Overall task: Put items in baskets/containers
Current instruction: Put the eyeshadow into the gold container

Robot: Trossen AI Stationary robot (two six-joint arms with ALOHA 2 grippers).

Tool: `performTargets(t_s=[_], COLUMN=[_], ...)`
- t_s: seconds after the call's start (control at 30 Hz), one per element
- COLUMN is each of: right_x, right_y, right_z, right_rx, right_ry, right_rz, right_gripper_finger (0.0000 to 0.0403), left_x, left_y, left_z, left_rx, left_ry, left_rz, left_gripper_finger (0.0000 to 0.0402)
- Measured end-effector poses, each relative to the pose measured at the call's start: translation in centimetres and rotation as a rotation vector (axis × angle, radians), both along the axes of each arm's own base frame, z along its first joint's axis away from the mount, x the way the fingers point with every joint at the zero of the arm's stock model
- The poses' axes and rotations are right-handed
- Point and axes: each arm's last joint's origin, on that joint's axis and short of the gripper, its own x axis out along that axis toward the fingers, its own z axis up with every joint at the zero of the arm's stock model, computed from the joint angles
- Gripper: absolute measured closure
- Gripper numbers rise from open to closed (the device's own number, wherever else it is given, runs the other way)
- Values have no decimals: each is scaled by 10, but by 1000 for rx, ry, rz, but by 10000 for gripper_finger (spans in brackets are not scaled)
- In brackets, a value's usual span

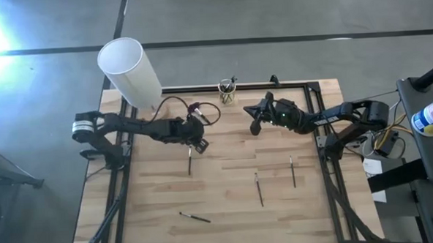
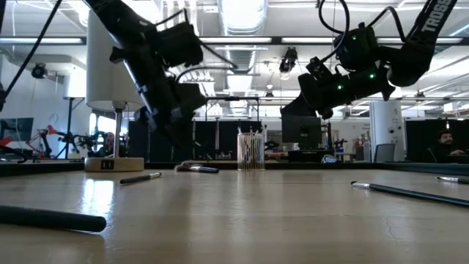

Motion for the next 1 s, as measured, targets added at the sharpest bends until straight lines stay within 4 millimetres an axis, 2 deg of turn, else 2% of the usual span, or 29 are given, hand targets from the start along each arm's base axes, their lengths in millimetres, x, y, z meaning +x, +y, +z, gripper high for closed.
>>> performTargets(t_s=[0.33, 0.77, 0.87, 1.0], right_x=[0, 0, 0, 0], right_y=[0, 0, 0, 0], right_z=[0, 0, 0, 0], right_rx=[2, 3, 3, 3], right_ry=[-3, -2, -2, -2], right_rz=[0, 1, 1, 1], right_gripper_finger=[394, 394, 394, 394], left_x=[-11, -19, -22, -24], left_y=[-7, -12, -12, -13], left_z=[-14, -30, -39, -45], left_rx=[-163, -278, -280, -262], left_ry=[131, 114, 134, 140], left_rz=[67, 60, 63, 45], left_gripper_finger=[282, 284, 302, 350])
